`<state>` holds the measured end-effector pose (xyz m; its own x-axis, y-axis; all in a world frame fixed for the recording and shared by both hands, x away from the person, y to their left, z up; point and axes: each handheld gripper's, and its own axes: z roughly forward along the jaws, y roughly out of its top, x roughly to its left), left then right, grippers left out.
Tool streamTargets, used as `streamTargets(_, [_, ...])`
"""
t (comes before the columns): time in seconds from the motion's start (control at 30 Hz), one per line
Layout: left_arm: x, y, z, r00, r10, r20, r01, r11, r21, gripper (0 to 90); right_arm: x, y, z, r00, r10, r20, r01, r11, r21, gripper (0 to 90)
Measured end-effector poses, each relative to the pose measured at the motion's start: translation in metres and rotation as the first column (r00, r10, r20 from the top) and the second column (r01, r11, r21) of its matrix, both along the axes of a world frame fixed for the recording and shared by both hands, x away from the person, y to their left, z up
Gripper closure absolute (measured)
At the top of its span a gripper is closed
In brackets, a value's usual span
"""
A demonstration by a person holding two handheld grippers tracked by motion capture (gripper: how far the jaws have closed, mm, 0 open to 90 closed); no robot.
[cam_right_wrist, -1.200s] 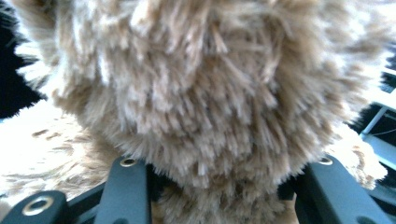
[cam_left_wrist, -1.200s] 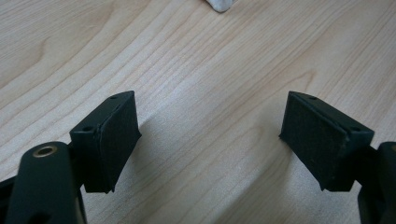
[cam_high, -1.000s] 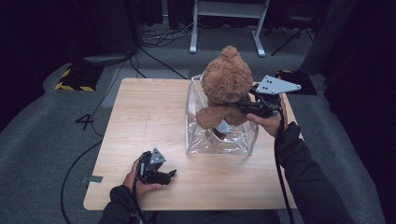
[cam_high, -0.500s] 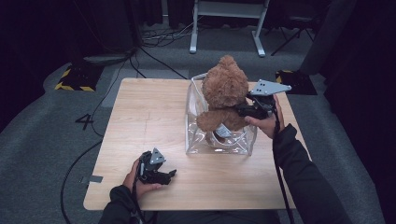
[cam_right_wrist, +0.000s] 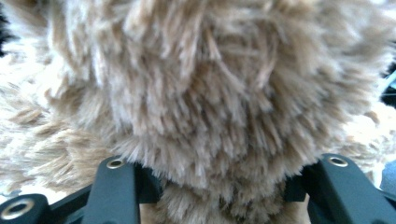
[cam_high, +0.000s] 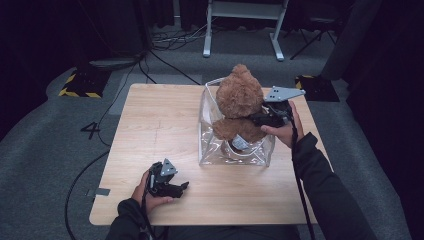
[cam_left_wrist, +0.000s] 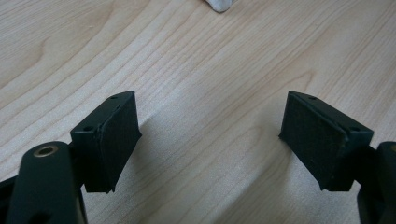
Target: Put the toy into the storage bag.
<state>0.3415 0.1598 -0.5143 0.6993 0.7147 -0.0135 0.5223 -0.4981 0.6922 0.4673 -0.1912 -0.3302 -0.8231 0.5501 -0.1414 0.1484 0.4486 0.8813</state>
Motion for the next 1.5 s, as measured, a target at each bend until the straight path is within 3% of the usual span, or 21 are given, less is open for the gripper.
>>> streamTargets(0.27, [0.0, 0.0, 0.0, 1.0, -0.003, 0.001, 0.003, 1.0, -0.002, 19.9, 0.005, 0.007, -0.005, 0.9998, -0.01, -0.016, 0.009, 0.9973, -0.073, 42.3])
streamTargets(0.43, [0.0, 0.0, 0.0, 1.0, -0.003, 0.0, 0.003, 1.0, -0.002, 19.9, 0.009, 0.004, -0.007, 0.9981, 0.0, -0.062, -0.006, 0.9951, -0.099, 39.8])
streamTargets(0.57, [0.0, 0.0, 0.0, 1.0, -0.003, 0.001, 0.003, 1.0, -0.002, 19.9, 0.011, 0.007, -0.013, 0.9952, -0.004, -0.098, -0.015, 0.9825, -0.186, 36.9])
streamTargets(0.87, [0.0, 0.0, 0.0, 1.0, -0.003, 0.001, 0.003, 1.0, -0.002, 19.9, 0.013, 0.006, -0.018, 0.9913, -0.003, -0.131, -0.026, 0.9759, -0.217, 33.8])
streamTargets(1.5, [0.0, 0.0, 0.0, 1.0, -0.002, 0.0, 0.002, 1.0, -0.002, 19.8, 0.01, 0.004, -0.018, 0.9902, -0.002, -0.14, -0.037, 0.9604, -0.276, 24.9])
